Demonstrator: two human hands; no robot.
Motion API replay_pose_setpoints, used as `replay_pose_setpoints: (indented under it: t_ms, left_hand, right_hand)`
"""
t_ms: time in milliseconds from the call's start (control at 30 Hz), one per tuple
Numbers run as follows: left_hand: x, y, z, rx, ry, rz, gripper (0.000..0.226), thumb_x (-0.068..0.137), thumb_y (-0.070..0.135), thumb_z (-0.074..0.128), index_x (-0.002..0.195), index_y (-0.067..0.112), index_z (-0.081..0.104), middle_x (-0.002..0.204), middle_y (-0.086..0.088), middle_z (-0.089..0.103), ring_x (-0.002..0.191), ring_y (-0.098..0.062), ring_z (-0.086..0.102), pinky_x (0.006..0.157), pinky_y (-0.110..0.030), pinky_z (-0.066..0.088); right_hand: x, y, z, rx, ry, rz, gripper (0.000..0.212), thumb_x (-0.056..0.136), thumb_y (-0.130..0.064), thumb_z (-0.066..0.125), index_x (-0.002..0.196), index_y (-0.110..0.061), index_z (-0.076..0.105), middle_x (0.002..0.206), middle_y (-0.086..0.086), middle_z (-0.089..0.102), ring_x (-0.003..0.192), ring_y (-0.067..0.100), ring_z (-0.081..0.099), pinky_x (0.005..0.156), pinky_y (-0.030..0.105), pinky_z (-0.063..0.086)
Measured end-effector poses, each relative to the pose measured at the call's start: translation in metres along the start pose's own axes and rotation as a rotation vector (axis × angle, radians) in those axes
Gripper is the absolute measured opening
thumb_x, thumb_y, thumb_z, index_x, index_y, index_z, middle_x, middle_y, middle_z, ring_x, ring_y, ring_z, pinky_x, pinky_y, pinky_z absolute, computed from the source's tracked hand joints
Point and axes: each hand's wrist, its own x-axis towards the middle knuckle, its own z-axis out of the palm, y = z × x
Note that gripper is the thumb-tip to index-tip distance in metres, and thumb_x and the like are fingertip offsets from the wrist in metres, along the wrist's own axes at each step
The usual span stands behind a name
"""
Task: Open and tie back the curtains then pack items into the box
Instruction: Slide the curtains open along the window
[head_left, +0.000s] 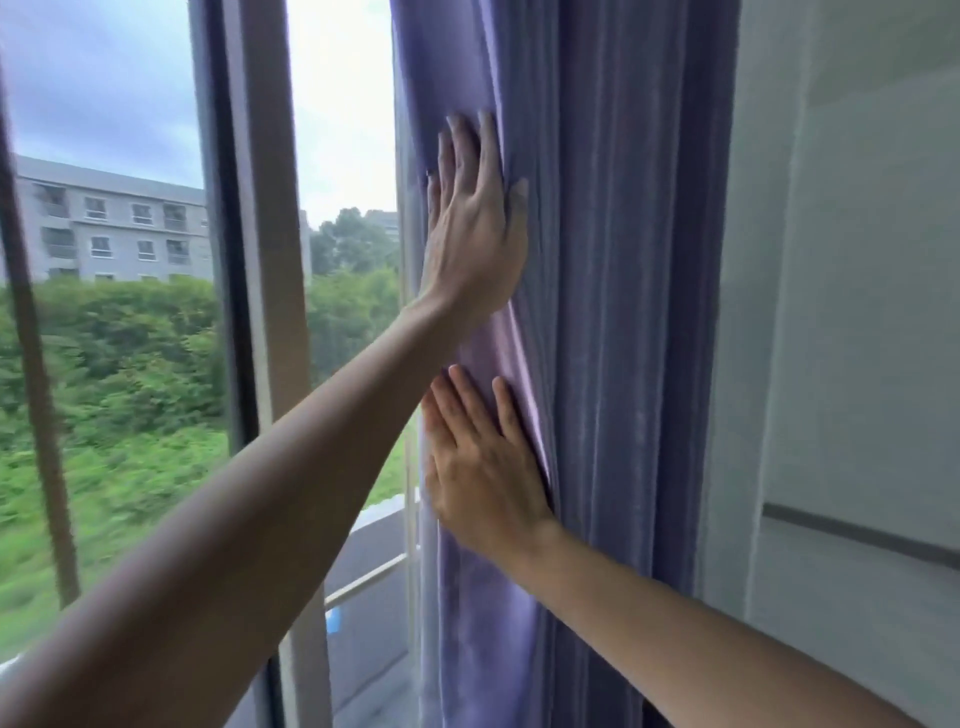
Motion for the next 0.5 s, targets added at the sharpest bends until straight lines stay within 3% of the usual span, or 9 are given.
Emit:
replay_pose_setpoints:
  t_ms: [100, 233, 333, 500]
  left_hand:
    - [0.001, -0.002, 0.027, -0.034, -0.029, 0.018, 0.059, 0.1, 0.034, 0.021, 0.15, 0.005, 0.008, 0.158, -0.017, 0.002, 0.146, -0.028, -0.003, 0.119, -0.043, -0.001]
    - [0.015, -0.003, 0.06, -0.032, -0.046, 0.055, 0.056, 0.101, 0.029, 0.02, 0.15, 0.004, 0.009, 0.158, -0.017, 0.004, 0.146, -0.028, -0.001, 0.119, -0.039, 0.001]
    - [0.029, 0.002, 0.088, -0.021, -0.064, 0.081, 0.055, 0.101, 0.026, 0.02, 0.15, 0.004, 0.007, 0.158, -0.016, 0.003, 0.146, -0.029, -0.001, 0.118, -0.039, 0.001]
    - [0.053, 0.0, 0.147, -0.033, -0.015, 0.091, 0.054, 0.101, 0.025, 0.019, 0.15, 0.005, 0.008, 0.158, -0.015, 0.003, 0.146, -0.029, -0.002, 0.117, -0.037, -0.002]
  right_hand:
    - [0.001, 0.026, 0.013, -0.079, -0.039, 0.035, 0.058, 0.095, -0.027, 0.043, 0.147, -0.004, 0.034, 0.155, 0.012, 0.03, 0.146, 0.026, 0.021, 0.119, 0.051, 0.009]
    - [0.003, 0.072, 0.036, -0.165, -0.094, 0.063, 0.063, 0.095, -0.029, 0.04, 0.151, -0.006, 0.024, 0.159, 0.011, 0.02, 0.148, 0.025, 0.014, 0.119, 0.05, 0.006]
    - [0.007, 0.107, 0.051, -0.232, -0.069, 0.073, 0.065, 0.088, -0.018, 0.041, 0.15, -0.004, 0.027, 0.158, 0.011, 0.022, 0.147, 0.026, 0.018, 0.119, 0.05, 0.01]
    - [0.013, 0.165, 0.083, -0.269, -0.014, 0.073, 0.067, 0.084, -0.017, 0.039, 0.148, -0.002, 0.031, 0.157, 0.011, 0.027, 0.146, 0.026, 0.022, 0.12, 0.048, 0.01]
